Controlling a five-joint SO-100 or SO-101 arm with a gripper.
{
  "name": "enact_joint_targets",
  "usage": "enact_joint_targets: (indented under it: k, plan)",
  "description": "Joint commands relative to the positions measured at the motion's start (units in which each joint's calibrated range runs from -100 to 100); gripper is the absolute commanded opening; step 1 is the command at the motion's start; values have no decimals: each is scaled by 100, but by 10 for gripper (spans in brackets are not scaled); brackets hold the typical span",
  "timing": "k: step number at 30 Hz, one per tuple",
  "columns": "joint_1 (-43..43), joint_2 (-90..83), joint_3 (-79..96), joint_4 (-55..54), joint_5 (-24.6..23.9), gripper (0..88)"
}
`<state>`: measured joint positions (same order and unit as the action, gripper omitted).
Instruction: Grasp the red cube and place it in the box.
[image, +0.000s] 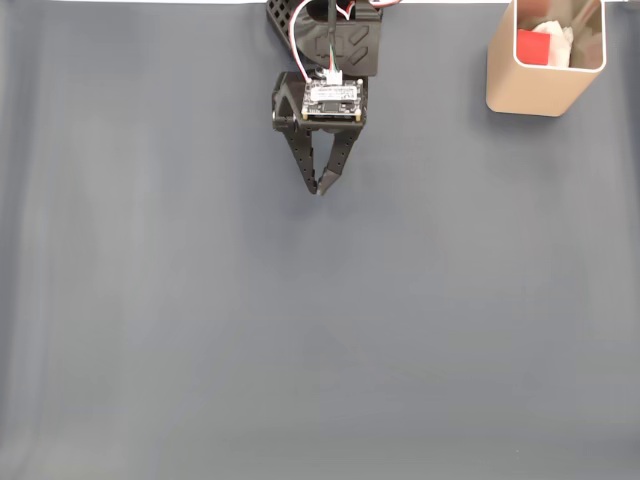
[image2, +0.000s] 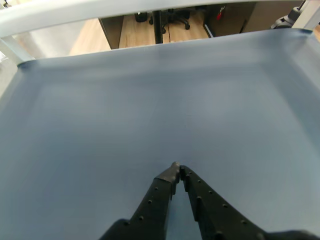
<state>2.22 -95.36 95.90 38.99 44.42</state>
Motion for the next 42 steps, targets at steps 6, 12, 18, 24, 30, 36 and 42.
enact_joint_targets:
  k: [6,12,18,24,30,36,42]
  plan:
    - [-62,-377,382,151,24,2]
    - [-126,-446,392,791,0,2]
    - [-218,-455,392,2309,254,2]
    - [-261,-455,392,2925,308,2]
    - [-332,-455,392,3499,479,4]
    - [-289,-455,392,3704,254,8]
    - [-289,-455,392,3704,254,8]
